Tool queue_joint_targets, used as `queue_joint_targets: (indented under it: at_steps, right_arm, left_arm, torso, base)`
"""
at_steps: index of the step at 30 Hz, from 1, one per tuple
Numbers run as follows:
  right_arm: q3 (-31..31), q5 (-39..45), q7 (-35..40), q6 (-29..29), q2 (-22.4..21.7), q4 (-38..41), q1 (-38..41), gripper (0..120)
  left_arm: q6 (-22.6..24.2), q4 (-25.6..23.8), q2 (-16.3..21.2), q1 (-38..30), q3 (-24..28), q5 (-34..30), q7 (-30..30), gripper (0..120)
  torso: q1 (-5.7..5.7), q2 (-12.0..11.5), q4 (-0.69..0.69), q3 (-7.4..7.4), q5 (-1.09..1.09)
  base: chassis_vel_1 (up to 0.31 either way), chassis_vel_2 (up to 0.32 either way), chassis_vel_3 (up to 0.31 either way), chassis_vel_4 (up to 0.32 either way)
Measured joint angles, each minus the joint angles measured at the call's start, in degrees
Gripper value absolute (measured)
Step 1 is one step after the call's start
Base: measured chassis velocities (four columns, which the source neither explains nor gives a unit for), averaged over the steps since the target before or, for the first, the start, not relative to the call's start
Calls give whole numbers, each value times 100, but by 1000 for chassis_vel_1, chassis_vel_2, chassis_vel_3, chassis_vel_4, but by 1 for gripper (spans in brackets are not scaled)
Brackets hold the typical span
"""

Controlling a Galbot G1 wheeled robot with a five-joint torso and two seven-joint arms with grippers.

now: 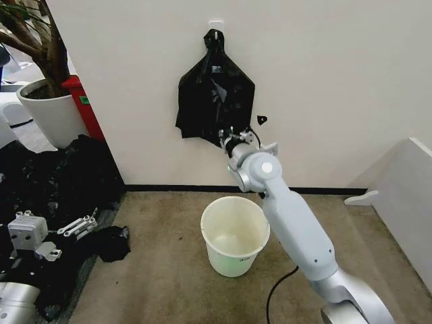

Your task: Place the garbage bag over the trash bin.

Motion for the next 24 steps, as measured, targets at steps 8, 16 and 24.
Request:
queue_joint_targets:
  at_steps: [8, 16, 24]
  right_arm:
    - [-37, 19, 77, -52, -51, 220, 134, 0]
    - [-182, 3, 121, -56, -256, 607, -552, 0]
    - [-96, 4, 121, -52, -371, 911, -1006, 0]
  left_arm:
    - [-3, 0, -12, 0, 3, 4, 4, 100]
    - [-6, 0, -24, 1, 3, 8, 7, 100]
    - [-7, 0, -27, -1, 6, 12, 11, 100]
  torso:
    - [0, 0, 1, -1, -1]
    - [0, 0, 0, 0, -1]
    - [0, 0, -1, -1, -2]
  base:
    - [0, 0, 0, 0]
    - [0, 0, 0, 0]
    - [0, 0, 0, 0]
